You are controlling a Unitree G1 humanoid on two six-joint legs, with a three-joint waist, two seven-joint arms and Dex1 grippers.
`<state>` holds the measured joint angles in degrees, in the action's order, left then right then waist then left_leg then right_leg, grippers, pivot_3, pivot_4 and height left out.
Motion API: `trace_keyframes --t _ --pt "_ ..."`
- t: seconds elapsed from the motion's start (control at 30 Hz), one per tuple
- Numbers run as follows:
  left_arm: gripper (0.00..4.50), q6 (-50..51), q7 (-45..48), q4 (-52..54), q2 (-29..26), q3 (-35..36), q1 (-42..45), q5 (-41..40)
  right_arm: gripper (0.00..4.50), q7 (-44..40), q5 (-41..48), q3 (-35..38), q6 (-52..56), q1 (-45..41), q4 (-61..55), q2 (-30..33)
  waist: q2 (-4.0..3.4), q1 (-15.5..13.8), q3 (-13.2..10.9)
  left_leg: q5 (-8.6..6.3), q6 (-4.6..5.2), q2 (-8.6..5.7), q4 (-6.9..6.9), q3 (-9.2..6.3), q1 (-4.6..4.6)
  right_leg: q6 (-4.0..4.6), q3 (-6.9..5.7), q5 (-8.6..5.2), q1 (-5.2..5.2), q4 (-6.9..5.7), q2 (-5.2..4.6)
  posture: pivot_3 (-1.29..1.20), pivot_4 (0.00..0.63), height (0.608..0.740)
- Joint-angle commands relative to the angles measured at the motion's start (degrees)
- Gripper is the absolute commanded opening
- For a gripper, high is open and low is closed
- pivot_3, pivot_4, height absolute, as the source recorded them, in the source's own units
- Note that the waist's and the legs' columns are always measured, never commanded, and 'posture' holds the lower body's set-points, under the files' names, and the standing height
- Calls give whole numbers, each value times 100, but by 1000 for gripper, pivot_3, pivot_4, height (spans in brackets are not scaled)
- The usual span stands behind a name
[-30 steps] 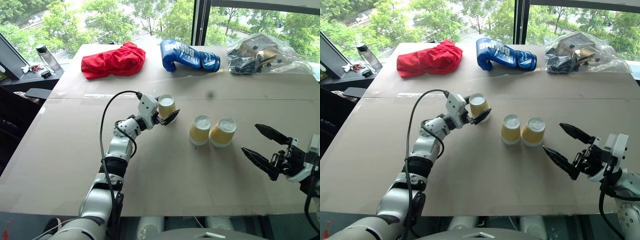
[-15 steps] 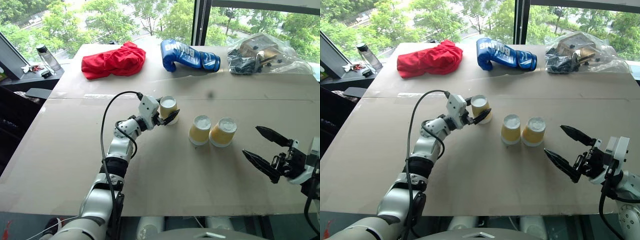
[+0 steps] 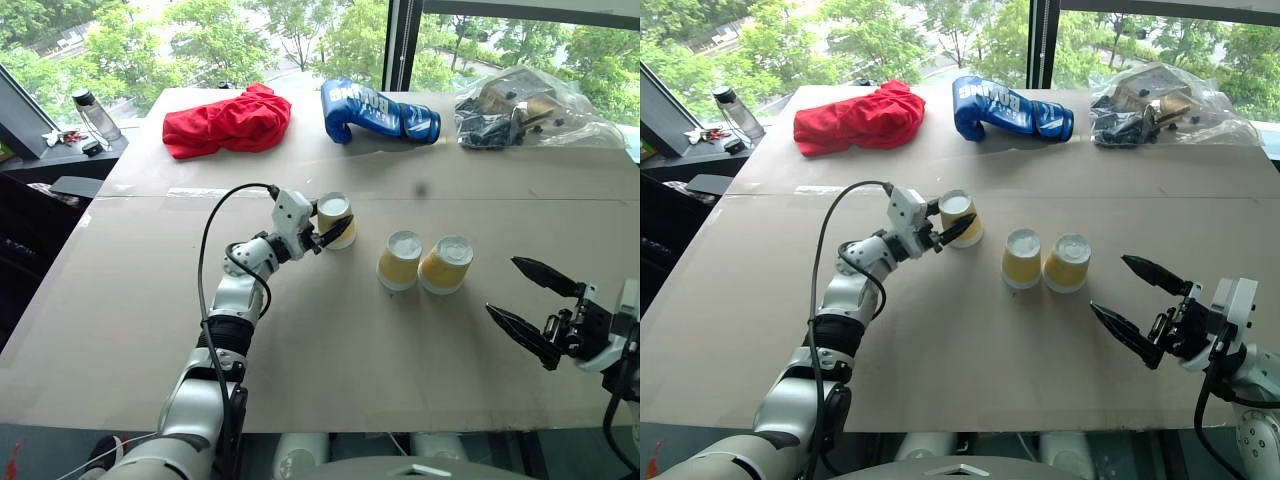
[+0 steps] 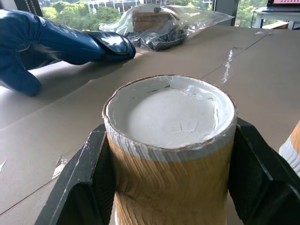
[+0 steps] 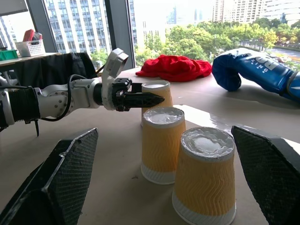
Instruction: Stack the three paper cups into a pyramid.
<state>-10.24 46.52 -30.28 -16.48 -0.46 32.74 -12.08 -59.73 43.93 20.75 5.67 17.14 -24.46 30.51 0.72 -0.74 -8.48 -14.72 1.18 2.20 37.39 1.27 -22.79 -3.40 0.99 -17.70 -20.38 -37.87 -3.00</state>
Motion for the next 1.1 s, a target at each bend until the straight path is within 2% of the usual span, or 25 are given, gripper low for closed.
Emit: trace_keyframes --t 0.03,0.17,0.3,0.5,0.83,1.1 --pt "2800 61 40 377 -28 103 46 -154 4500 -78 27 49 -150 -1 -30 -41 0 0 0 0 0 0 0 0 0 0 0 0 0 0 0 0 150 740" --pt "2800 493 314 770 -188 123 322 -400 4500 -61 46 71 -134 -28 -48 -40 1 1 -1 0 -1 0 1 -1 0 0 0 0 0 -2 0 0 150 740" --pt "2800 1252 917 1178 -323 -51 962 -745 4500 -47 87 55 -111 -93 -34 -45 2 -14 -2 1 -2 0 2 -4 -2 0 -5 0 0 -3 1 0 150 740" --pt "2800 2048 1516 1494 -171 -480 1702 -887 4500 -72 172 109 -81 -71 -30 -66 2 -1 -2 10 -17 -4 8 -2 -6 -2 -1 -1 2 0 1 0 150 740" --pt "2800 2066 2033 1363 448 -989 1996 -837 4500 172 276 296 34 24 -276 45 2 8 -3 9 -14 0 7 0 -3 -5 6 -3 -1 -3 9 0 150 740" --pt "2800 2157 2321 1510 485 -1239 1962 -767 4500 462 288 396 58 210 -511 -1 2 1 -3 9 -14 0 7 -2 -6 -5 5 -3 -1 -1 10 0 150 740"
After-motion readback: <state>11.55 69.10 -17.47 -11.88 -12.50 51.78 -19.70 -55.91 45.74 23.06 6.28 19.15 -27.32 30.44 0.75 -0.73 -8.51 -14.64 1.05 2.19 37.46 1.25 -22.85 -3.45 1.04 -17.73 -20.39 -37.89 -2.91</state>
